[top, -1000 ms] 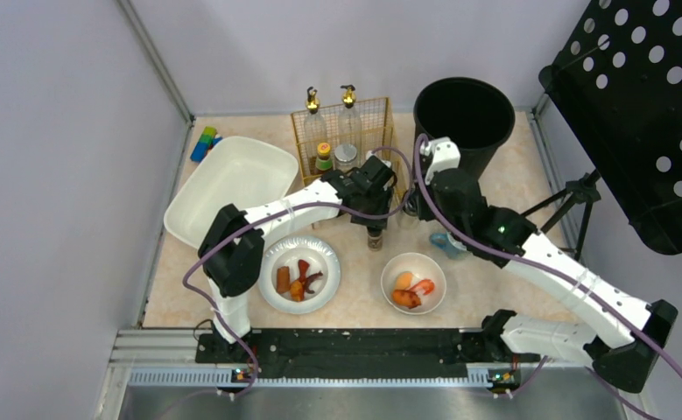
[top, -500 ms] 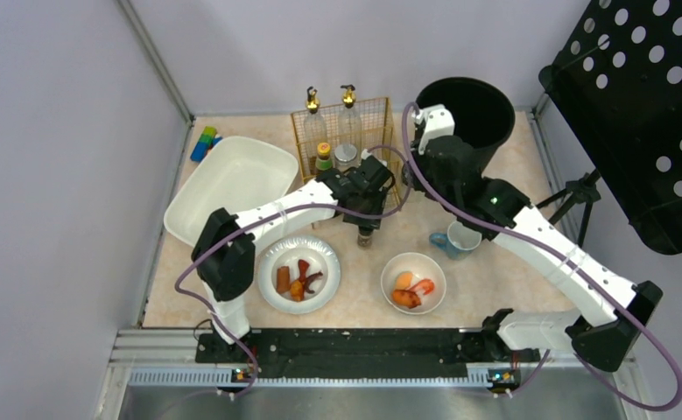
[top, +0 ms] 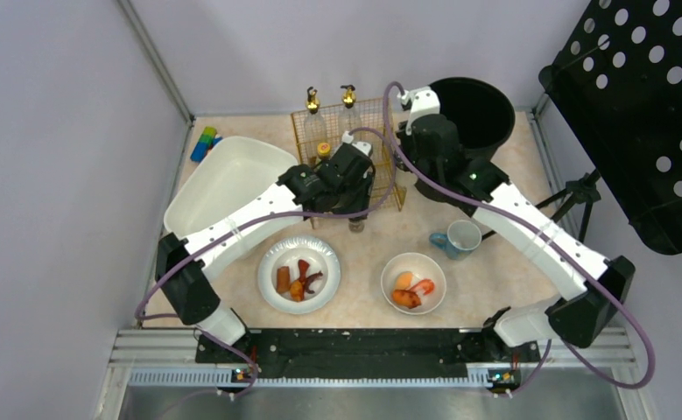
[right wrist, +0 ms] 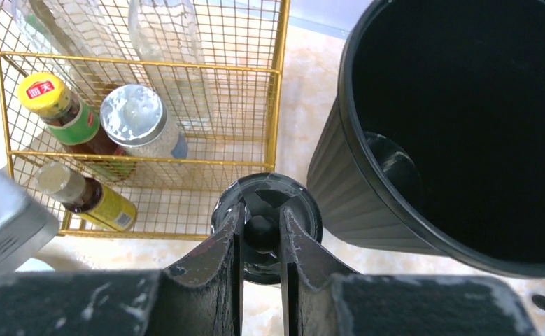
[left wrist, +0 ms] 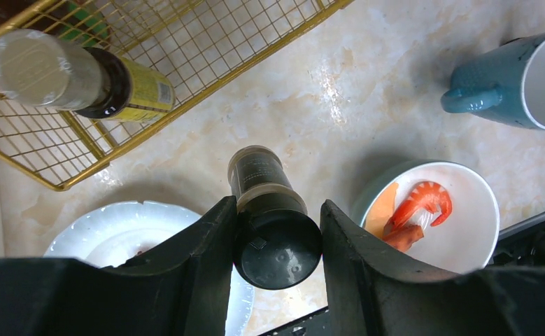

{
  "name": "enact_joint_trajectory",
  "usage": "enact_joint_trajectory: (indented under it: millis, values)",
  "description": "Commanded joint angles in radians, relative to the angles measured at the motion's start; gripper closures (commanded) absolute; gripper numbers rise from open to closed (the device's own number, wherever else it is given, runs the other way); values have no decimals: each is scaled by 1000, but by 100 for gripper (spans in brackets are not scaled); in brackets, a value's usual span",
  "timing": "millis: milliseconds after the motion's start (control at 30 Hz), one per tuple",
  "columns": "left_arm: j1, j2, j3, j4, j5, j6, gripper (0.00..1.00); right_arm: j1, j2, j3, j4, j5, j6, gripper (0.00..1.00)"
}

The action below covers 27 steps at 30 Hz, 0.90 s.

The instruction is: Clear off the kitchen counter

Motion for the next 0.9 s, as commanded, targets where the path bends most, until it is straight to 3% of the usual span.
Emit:
enact_joint_trajectory:
  millis: [0,367,867]
  values:
    - [-5,-67,28,-1,-32,29,100,-12,42,120,114,-17,-26,100]
    - [-2,-21,158,16,-102,77,100,-30,187,265,166,-74,-24,100]
    - [62,45,195,78,-142,101,100,-100,296,204,329,-164,51,100]
